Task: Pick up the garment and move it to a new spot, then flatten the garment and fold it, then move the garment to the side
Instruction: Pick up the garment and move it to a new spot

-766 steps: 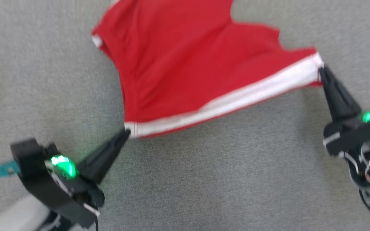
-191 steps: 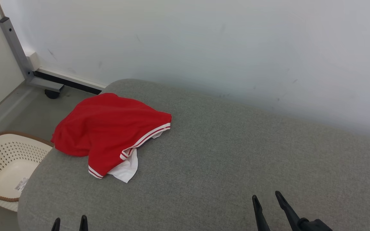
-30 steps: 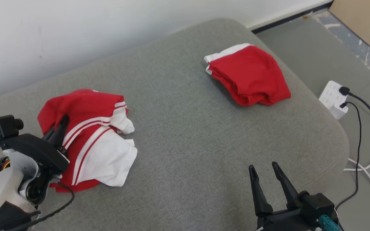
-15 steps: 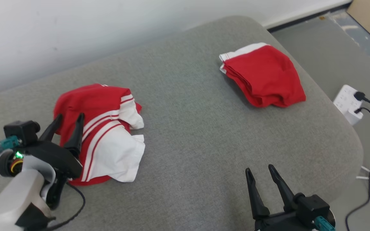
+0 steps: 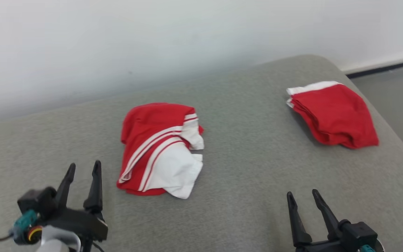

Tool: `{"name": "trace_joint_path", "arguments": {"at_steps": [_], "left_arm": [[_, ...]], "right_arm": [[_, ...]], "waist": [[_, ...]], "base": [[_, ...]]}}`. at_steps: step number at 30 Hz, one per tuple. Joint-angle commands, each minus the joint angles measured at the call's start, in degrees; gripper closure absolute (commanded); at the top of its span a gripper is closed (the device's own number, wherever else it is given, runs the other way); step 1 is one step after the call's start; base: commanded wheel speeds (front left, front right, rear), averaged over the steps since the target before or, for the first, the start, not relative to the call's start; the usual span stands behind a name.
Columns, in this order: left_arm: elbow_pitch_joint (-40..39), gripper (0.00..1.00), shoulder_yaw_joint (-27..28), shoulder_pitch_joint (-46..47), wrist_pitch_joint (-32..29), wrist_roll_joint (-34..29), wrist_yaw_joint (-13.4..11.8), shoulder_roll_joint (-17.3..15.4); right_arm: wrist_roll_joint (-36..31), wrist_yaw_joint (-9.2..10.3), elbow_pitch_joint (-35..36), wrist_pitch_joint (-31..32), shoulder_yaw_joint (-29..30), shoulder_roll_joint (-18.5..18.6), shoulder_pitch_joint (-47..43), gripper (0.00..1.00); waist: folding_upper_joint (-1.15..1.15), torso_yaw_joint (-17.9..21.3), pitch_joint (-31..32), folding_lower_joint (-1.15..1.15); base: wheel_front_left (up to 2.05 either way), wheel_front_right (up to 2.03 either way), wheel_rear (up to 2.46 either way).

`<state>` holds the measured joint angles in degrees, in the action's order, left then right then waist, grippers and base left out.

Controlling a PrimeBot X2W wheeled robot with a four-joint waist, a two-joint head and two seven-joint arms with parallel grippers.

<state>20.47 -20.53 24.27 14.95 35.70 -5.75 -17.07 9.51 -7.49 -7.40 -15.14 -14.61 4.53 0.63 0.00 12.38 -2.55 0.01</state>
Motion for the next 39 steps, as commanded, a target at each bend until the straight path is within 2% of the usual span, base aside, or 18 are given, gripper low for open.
{"name": "trace_joint_path", "arguments": {"at_steps": [1, 4, 6, 15, 18, 25, 39], "left_arm": [[-1.1, 0.0, 1.2, -2.27, 0.24, -1.53, -0.48, 0.63], [-4.93, 0.0, 4.63, -6.46, 0.24, -5.35, -0.98, 2.05], [-8.26, 0.0, 8.11, -10.99, 0.25, -8.09, -1.16, 4.12], [-15.58, 0.0, 15.28, -22.84, 0.25, -16.93, 1.94, 7.82], [-17.71, 0.0, 16.18, -25.6, 0.25, -20.63, 2.45, 9.27], [-22.23, 0.0, 19.24, -33.09, 0.25, -24.38, 3.01, 13.02], [-24.33, 0.0, 17.97, -37.92, 0.26, -29.39, 1.59, 14.15]], "right_arm": [[0.15, 0.0, 0.11, -0.04, 0.29, 0.4, -0.76, 0.0], [0.11, 0.0, 0.16, -0.04, 0.69, 0.81, -1.48, 0.0], [0.22, 0.0, 0.26, -0.04, 1.03, 1.08, -1.61, 0.0], [-1.02, 0.0, 1.63, -0.04, 0.71, 2.15, -4.07, 0.0], [-1.13, 0.0, 2.36, -0.04, 0.76, 2.62, -5.1, 0.0], [-0.86, 0.0, 3.69, -0.04, -0.29, 3.23, -7.34, 0.0], [0.02, 0.0, 3.97, -0.04, -2.11, 3.15, -9.48, 0.0]], "waist": [[0.0, -5.29, 3.31, -0.01], [0.0, -7.33, 4.36, -0.01], [0.0, -8.62, 5.51, -0.01], [0.0, -10.21, 9.59, -0.01], [0.0, -10.77, 10.7, -0.01], [0.0, -10.46, 12.27, -0.01], [0.0, -9.17, 12.55, -0.01]], "base": [[0.0, 0.0, 0.0], [0.0, 0.0, 0.0], [0.0, 0.0, 0.0], [0.0, 0.0, 0.0], [0.0, 0.0, 0.0], [0.0, 0.0, 0.0], [0.0, 0.0, 0.0]]}}
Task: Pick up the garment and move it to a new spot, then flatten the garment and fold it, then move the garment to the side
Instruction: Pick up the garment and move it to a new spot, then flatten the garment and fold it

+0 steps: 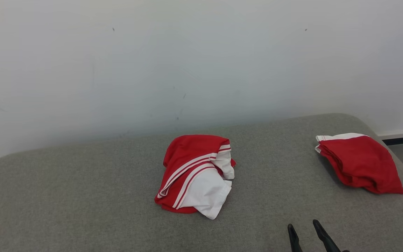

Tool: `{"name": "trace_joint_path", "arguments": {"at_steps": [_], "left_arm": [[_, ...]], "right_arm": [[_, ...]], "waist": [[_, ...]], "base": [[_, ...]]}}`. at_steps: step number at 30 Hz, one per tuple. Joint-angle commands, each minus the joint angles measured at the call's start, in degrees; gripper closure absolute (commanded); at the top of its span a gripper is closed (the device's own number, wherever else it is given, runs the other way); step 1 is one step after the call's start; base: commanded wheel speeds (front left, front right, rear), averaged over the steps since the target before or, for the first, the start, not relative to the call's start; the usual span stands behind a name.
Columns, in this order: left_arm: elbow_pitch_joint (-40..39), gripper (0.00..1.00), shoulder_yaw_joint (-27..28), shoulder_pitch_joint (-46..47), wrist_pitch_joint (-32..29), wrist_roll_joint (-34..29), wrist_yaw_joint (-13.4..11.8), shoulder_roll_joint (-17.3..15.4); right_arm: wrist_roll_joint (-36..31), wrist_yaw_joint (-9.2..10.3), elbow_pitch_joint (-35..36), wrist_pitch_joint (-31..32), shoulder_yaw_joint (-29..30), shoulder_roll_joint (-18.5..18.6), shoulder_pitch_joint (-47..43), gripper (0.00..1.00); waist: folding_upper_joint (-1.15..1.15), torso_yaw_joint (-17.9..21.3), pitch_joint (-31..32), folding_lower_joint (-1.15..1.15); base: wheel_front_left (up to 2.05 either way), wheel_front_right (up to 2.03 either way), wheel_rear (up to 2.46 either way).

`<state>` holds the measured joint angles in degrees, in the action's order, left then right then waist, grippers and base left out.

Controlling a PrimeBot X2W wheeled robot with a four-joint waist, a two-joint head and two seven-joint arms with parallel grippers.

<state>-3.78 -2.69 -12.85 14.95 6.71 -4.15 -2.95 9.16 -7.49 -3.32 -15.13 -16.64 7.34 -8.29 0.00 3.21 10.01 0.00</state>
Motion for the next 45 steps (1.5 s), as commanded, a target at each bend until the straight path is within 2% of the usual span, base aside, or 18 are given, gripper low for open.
{"name": "trace_joint_path", "arguments": {"at_steps": [1, 20, 35, 45], "left_arm": [[-0.09, 0.0, -0.09, -0.77, 0.26, -0.32, -0.27, 0.03], [1.39, 0.0, -1.62, 0.84, 0.26, -0.11, -0.61, 0.05], [3.23, 0.0, 0.26, 3.58, 0.26, 0.43, -0.05, 0.02], [11.49, 0.0, 2.29, 11.83, 0.26, -1.12, 5.0, -0.07]], "right_arm": [[0.44, 0.0, -0.14, -0.05, -0.13, 0.39, -0.43, 0.0], [0.9, 0.0, -0.72, -0.05, -0.52, 0.22, 0.44, 0.0], [0.98, 0.0, -0.87, -0.05, -0.79, 0.07, 2.01, 0.0], [0.16, 0.0, -0.88, -0.05, -0.68, -0.22, 3.15, 0.0]], "waist": [[0.0, 0.03, -0.06, 0.0], [0.0, 0.78, -0.3, 0.0], [0.0, 3.08, -2.56, 0.0], [0.0, 4.69, -6.85, 0.0]], "base": [[0.0, 0.0, 0.0], [0.0, 0.0, 0.0], [0.0, 0.0, 0.0], [0.0, 0.0, 0.0]]}}
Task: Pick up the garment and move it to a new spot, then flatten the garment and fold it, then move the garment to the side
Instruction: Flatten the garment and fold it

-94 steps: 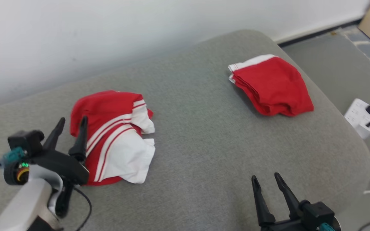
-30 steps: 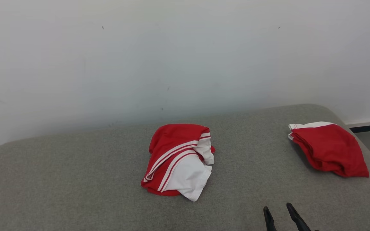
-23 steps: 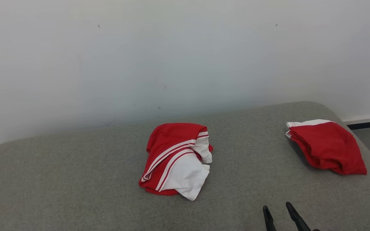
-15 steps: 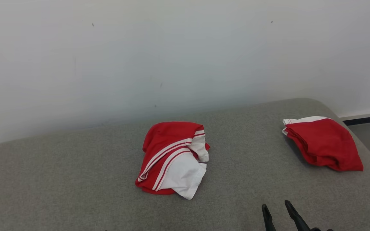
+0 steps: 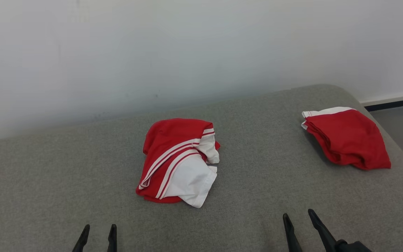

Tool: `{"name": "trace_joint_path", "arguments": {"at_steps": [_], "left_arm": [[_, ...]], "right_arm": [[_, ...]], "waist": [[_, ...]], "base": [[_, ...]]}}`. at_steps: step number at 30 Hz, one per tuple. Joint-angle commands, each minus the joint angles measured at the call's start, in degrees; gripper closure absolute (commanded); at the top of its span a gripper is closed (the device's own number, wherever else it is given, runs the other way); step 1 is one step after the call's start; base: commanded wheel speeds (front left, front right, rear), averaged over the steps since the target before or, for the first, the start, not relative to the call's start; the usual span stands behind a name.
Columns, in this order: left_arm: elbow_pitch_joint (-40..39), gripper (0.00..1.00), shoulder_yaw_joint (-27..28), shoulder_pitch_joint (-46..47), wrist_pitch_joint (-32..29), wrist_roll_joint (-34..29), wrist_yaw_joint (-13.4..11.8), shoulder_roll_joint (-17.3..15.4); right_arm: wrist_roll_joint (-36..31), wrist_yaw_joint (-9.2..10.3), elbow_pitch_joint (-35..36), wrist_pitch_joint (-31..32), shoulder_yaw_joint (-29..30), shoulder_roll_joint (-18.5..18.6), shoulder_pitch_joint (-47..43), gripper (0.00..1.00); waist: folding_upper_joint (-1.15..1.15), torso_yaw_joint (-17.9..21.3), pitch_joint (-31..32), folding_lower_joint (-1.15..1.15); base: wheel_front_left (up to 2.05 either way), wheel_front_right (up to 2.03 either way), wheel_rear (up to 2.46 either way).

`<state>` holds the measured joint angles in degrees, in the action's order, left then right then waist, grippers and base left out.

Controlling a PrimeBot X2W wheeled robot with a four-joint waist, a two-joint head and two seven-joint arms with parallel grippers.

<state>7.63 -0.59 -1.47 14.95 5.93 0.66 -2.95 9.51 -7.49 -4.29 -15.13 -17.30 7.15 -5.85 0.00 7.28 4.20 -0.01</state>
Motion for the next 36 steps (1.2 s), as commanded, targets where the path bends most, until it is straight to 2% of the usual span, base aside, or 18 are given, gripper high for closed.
{"name": "trace_joint_path", "arguments": {"at_steps": [1, 7, 14, 25, 36], "left_arm": [[1.14, 0.0, 0.27, 1.73, 0.26, -0.36, 0.68, -0.09], [9.59, 0.0, -1.5, 9.28, 0.26, -0.37, 3.29, -0.05], [20.29, 0.0, -3.0, 19.16, 0.26, -0.65, 4.73, -0.19], [32.26, 0.0, -3.54, 29.9, 0.26, 0.63, 6.08, -1.43], [39.73, 0.0, -5.15, 36.25, 0.26, 0.32, 6.55, -2.6]], "right_arm": [[-0.25, 0.0, 0.08, -0.05, -0.12, 0.0, 0.85, 0.0], [-0.67, 0.0, -0.3, -0.05, -0.28, 0.12, 2.31, 0.0], [-1.09, 0.0, -0.51, -0.05, -1.47, 0.52, 4.47, 0.0], [-1.86, 0.0, 0.07, -0.05, -1.21, -0.07, 6.47, 0.0], [-2.19, 0.0, 0.1, -0.05, -0.84, -0.91, 7.6, 0.0]], "waist": [[0.0, 0.74, -1.57, 0.01], [0.0, 1.06, -4.15, 0.01], [0.0, 2.46, -6.49, 0.01], [0.0, 4.53, -11.49, 0.01], [0.0, 5.99, -13.87, 0.01]], "base": [[0.0, 0.0, 0.0], [0.0, 0.0, 0.0], [0.0, 0.0, 0.0], [0.0, 0.0, 0.0], [0.0, 0.0, 0.0]]}}
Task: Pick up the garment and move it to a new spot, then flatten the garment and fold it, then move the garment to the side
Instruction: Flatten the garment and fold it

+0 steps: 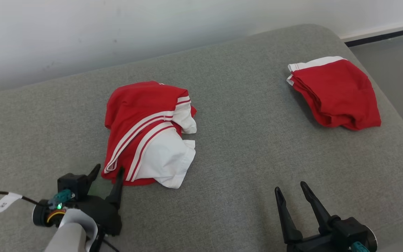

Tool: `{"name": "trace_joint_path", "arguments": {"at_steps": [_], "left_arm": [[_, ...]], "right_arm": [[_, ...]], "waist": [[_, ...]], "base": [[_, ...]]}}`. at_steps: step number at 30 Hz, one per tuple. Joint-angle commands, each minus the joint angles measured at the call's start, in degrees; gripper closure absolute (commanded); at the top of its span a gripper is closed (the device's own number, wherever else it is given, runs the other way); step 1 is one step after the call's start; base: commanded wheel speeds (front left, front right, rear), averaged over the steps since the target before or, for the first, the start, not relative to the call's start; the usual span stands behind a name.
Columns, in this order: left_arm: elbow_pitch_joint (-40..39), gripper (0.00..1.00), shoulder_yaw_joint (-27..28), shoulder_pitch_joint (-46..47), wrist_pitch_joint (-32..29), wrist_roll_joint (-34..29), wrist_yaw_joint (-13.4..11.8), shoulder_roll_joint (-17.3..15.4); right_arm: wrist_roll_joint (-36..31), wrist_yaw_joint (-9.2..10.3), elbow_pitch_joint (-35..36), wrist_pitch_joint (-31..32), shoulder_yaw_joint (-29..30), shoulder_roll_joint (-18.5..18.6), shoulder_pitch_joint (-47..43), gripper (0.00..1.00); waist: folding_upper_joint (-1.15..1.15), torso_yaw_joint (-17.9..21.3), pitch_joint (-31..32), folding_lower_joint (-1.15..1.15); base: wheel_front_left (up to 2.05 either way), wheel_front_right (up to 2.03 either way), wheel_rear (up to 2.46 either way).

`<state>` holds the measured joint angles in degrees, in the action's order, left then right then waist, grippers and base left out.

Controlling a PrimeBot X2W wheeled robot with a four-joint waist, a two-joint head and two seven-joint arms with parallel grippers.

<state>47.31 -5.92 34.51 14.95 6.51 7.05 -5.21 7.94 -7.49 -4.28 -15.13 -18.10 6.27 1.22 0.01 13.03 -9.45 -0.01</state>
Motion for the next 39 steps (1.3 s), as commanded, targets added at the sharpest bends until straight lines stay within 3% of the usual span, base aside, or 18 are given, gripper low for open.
{"name": "trace_joint_path", "arguments": {"at_steps": [1, 2, 3, 11, 14, 22, 26, 33, 36, 39], "left_arm": [[-0.09, 0.51, -0.02, 0.79, 0.26, -0.38, 0.22, -0.55], [-0.87, 0.83, -0.06, 1.22, 0.26, -0.19, 0.27, -0.53], [-1.44, 1.0, 0.03, 1.19, 0.26, 0.3, 0.21, -0.45], [-5.6, 1.0, -2.76, 1.74, 0.26, 5.65, 0.39, 0.62], [-8.57, 1.0, -5.48, 3.07, -0.45, 11.17, 0.4, 0.63], [-19.65, 1.0, -11.09, 7.94, -11.55, 27.94, 0.42, 0.52], [-22.48, 1.0, -10.8, 11.78, -18.02, 34.11, 0.38, 1.06], [-25.24, 1.0, -10.36, 21.91, -23.67, 42.02, -3.85, 2.2], [-25.42, 1.0, -10.7, 25.08, -23.53, 44.45, -5.46, 2.29], [-24.21, 1.0, -12.2, 31.09, -20.39, 48.06, -8.9, 2.25]], "right_arm": [[-0.64, 0.0, 0.09, -0.05, 0.02, -0.09, 0.58, 0.0], [-0.66, 0.0, 0.1, -0.05, 0.07, -0.2, 0.56, 0.0], [-0.66, 0.0, 0.09, -0.05, 0.18, -0.3, 0.48, 0.0], [-0.04, 0.0, -0.61, -0.05, 0.94, -0.91, -0.82, 0.0], [0.26, 0.0, -0.76, -0.05, 1.02, -0.99, -1.11, 0.0], [1.28, 0.0, -1.66, -0.05, 0.51, -1.56, -1.89, 0.0], [2.08, 0.0, -2.22, -0.06, 0.14, -1.92, -1.77, 0.0], [2.53, 0.0, -3.03, -0.06, 0.03, -2.06, -1.7, 0.0], [2.56, 0.0, -3.18, -0.05, 0.1, -1.88, -1.52, 0.0], [2.77, 0.0, -3.55, -0.05, -0.43, -1.3, -1.14, 0.0]], "waist": [[-0.01, 0.42, -0.28, 0.01], [-0.01, 0.53, -0.31, 0.01], [-0.01, 0.63, -0.31, 0.01], [-0.01, 1.19, 2.12, 0.01], [-0.01, 1.6, 3.54, 0.01], [-0.01, 3.92, 7.62, 0.01], [-0.01, 6.48, 9.17, 0.01], [-0.01, 9.99, 11.04, 0.01], [-0.01, 10.67, 11.39, 0.01], [-0.01, 11.74, 12.32, 0.01]], "base": [[0.0, 0.0, 0.0], [0.0, 0.0, 0.0], [0.0, 0.0, 0.0], [0.0, 0.0, 0.0], [0.0, 0.0, 0.0], [0.0, 0.0, 0.0], [0.0, 0.0, 0.0], [0.0, 0.0, 0.0], [0.0, 0.0, 0.0], [0.0, 0.0, 0.0]]}}
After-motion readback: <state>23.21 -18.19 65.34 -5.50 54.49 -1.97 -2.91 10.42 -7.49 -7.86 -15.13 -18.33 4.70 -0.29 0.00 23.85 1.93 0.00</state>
